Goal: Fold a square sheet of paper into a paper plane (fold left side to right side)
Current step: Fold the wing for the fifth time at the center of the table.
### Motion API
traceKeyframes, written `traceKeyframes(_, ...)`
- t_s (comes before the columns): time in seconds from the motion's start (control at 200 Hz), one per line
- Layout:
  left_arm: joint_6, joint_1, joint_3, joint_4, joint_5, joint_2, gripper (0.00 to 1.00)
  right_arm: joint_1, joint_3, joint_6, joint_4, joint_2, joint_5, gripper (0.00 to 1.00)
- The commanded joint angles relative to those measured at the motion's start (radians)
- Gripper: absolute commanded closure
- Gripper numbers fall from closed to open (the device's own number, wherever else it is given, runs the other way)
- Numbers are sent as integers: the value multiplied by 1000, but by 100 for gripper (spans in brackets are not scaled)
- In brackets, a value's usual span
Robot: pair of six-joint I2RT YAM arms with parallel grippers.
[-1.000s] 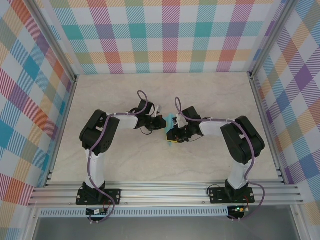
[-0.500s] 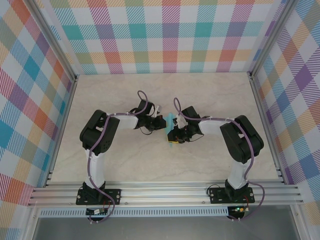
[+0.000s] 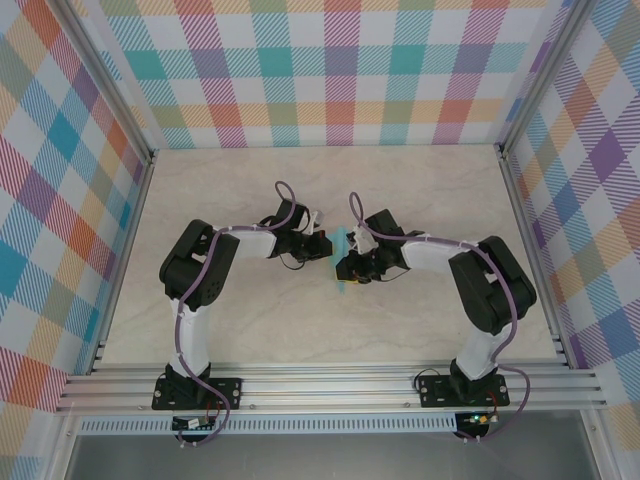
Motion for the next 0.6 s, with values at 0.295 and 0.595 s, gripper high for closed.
traceKeyframes(0.295,13,0,25,-35,-2,27,97,22,-4,-94,-79,11,-81,80)
traceKeyframes(0.595,14,-3,24,-38,-6,23,97,21,24,-92,-94,59,-49,80)
